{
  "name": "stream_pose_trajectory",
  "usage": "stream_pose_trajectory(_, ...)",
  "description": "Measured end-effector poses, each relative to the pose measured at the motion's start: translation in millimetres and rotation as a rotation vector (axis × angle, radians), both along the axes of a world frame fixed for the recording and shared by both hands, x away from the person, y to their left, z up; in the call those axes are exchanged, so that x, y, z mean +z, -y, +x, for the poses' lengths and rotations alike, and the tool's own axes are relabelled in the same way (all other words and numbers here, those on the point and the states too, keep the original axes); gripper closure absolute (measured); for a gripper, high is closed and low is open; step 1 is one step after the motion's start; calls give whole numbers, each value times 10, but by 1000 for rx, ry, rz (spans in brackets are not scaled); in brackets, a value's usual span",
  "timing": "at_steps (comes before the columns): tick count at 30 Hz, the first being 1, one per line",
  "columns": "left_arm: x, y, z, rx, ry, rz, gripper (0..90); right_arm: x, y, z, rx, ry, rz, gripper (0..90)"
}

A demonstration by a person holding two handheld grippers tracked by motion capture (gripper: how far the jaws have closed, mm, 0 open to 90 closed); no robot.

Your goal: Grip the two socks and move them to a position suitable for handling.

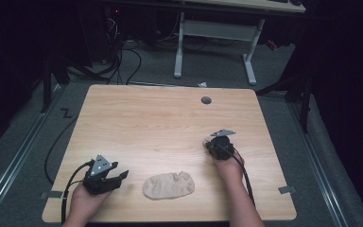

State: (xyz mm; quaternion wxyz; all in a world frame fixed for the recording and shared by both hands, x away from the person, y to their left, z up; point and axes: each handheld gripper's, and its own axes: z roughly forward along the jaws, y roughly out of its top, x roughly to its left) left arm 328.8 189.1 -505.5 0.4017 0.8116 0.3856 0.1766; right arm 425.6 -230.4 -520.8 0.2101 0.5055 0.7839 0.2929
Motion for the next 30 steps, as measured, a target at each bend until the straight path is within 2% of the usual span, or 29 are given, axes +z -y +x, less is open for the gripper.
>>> stream_pose_trajectory(3, -8, -6, 12, 1, -6, 0, 452, 36, 27, -21, -3, 16, 22, 854)
stream_pose_trajectory(12, 6, -16, 0, 3, -2, -13, 448, 210, 132, -177, -9, 111, 85, 854)
stream_pose_trajectory(20, 23, -41, 5, 12, 5, -22, 447, 436, 254, -326, -25, 194, 153, 854)
stream_pose_trajectory(30, 15, -40, 11, 8, 2, -25, 443, 715, 270, -478, -23, 293, 194, 854)
